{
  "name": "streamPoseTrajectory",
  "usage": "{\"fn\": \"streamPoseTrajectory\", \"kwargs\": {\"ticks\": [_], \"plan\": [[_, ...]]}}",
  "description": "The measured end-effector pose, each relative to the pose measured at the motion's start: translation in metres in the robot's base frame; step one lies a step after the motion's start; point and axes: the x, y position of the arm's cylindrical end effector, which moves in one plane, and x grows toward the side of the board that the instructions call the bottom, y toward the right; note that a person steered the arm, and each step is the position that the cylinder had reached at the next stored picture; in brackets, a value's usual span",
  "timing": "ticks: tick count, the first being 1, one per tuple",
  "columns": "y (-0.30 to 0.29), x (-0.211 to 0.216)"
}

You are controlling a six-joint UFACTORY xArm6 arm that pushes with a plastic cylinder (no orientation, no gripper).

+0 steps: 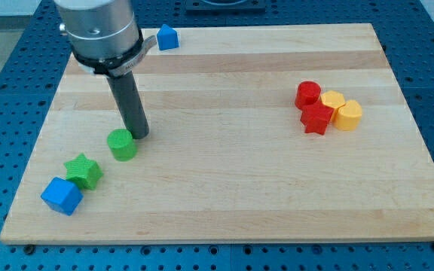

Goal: Place the blue triangle towards the top left of the green star

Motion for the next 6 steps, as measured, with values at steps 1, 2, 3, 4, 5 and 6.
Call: {"fn": "streamPoseTrajectory", "kwargs": {"ticks": [1, 2, 3, 4, 5, 6], "plan": [[-0.006, 0.007], [-0.006, 0.019], [0.022, -0.023], [0.091, -0.101], [0.122, -0.201], [0.094, -0.267]]}}
